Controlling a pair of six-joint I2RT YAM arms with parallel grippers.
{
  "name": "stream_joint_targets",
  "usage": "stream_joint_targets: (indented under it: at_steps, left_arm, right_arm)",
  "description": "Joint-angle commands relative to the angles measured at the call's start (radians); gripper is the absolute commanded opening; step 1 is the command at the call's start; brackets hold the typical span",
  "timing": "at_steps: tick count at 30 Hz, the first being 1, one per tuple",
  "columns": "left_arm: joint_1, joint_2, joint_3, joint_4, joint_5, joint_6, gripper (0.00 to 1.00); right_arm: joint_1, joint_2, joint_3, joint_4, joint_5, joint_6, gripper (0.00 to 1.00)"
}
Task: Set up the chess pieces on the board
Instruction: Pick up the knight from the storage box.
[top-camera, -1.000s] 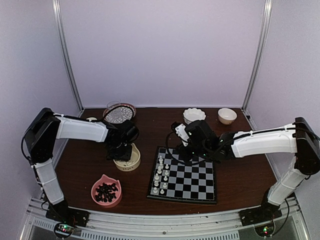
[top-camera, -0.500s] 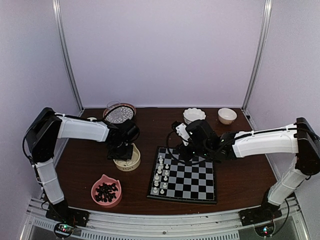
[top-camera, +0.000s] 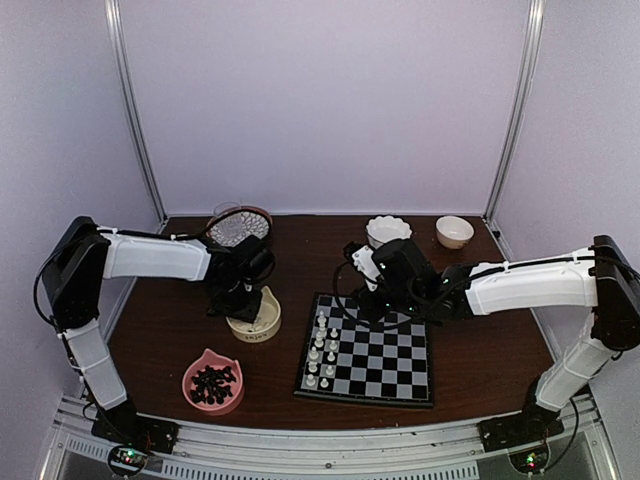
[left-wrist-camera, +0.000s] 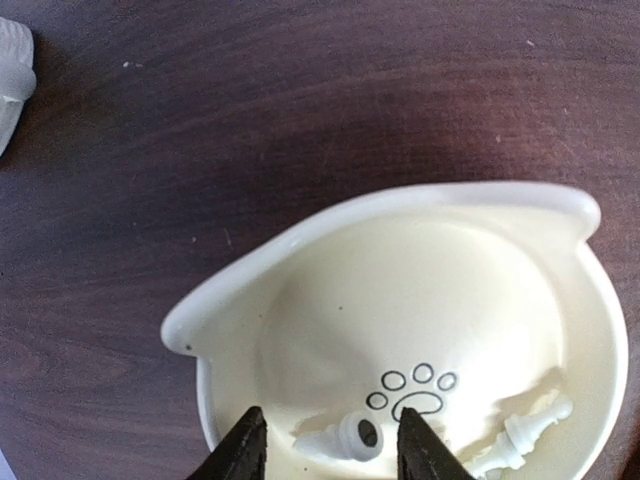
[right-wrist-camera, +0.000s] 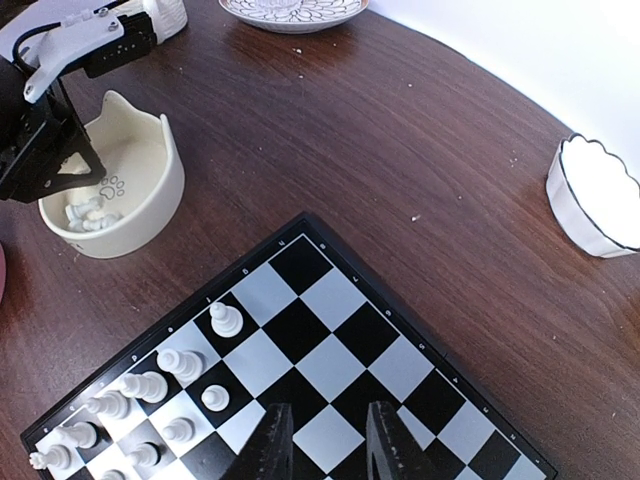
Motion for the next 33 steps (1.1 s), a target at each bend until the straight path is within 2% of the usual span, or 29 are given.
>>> stream_joint_targets:
  at_steps: [1,7,15,22,26,33]
  left_arm:
    - [-0.005,-0.011,0.044,-0.069,0.039,0.13,0.46]
    - [-0.009,-0.046,0.02,-0.073,0.04,0.189,0.51]
    - [-0.009,0.021,0.056,-0.09,0.107,0.213,0.51]
    - [0.0,0.043,0.062,-0.101,0.111,0.207,0.51]
    - [0.002,0.065,0.071,-0.105,0.104,0.21,0.46]
    - [0.002,0.075,0.078,-0.108,0.067,0.202,0.27]
  right_arm:
    - [-0.005,-0.032,-0.015,0.018,0.009,0.002,0.28]
    - [-0.005,-0.032,-0.016,0.019,0.006,0.003,0.29]
    - [-0.004,-0.031,-0.016,0.022,-0.001,0.005,0.28]
    - [-0.005,-0.028,-0.016,0.022,-0.005,0.006,0.28]
    - [-0.005,-0.025,-0.016,0.022,-0.008,0.008,0.29]
    - [-0.005,-0.018,-0.014,0.026,-0.022,0.008,0.29]
